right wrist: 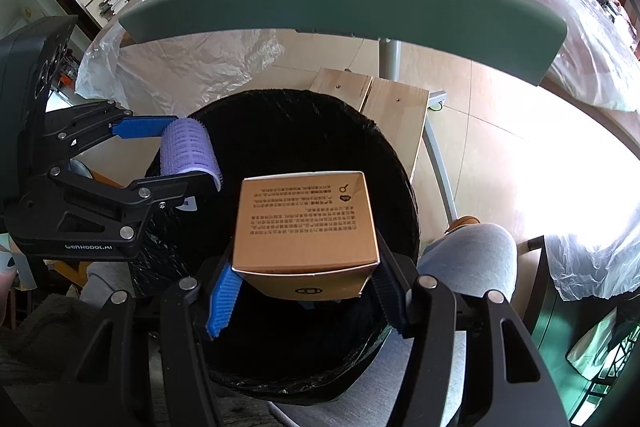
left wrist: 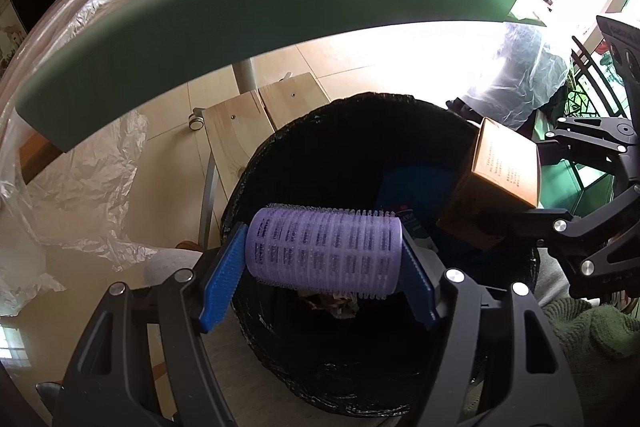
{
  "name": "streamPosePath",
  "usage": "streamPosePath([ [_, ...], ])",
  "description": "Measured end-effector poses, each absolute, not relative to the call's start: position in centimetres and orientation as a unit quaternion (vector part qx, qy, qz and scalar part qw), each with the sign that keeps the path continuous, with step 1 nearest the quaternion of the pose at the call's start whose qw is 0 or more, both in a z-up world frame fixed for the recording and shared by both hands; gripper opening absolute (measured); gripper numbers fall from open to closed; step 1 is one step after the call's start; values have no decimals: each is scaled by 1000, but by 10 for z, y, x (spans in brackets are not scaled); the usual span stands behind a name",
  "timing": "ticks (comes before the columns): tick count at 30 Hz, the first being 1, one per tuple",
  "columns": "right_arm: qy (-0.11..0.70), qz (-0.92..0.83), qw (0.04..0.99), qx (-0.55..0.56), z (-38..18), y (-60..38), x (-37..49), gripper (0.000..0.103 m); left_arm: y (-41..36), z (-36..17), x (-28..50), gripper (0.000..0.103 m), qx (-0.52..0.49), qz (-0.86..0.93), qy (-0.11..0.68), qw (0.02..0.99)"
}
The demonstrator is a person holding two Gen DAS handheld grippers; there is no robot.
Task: Collect trash
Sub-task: 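Lower the roller and box into the bin and open both tools, then move both open tools back over the table toward the remaining items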
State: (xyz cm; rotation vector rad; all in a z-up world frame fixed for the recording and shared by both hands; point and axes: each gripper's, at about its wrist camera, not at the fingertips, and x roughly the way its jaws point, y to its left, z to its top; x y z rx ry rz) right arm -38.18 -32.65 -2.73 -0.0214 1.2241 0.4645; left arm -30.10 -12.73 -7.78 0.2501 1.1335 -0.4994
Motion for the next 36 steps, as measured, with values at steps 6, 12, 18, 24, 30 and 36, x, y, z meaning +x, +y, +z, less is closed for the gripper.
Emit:
streamPosePath([
  [6, 575, 212, 790, -13, -33, -326, -383, 59, -129, -85, -301, 71, 119, -232, 535, 804],
  [12, 579, 209, 788, -16, -38, -327, -383, 59, -131, -90, -299, 71, 120, -231, 537, 802],
  [18, 583, 205, 786, -19, -42, -326, -383, 59, -132, -95, -299, 71, 124, -230, 540, 800],
  [24, 582, 204, 787, -21, -42, -328, -383, 59, -132, -97, -299, 71, 124, -233, 538, 801],
  [30, 549, 205, 810, -5, -24, -337, -387, 85, -128, -88, -303, 84, 105, -251, 526, 806],
  [36, 474, 195, 858, -21, 28, -348, -401, 85, -112, -30, -312, 84, 67, -262, 482, 834],
])
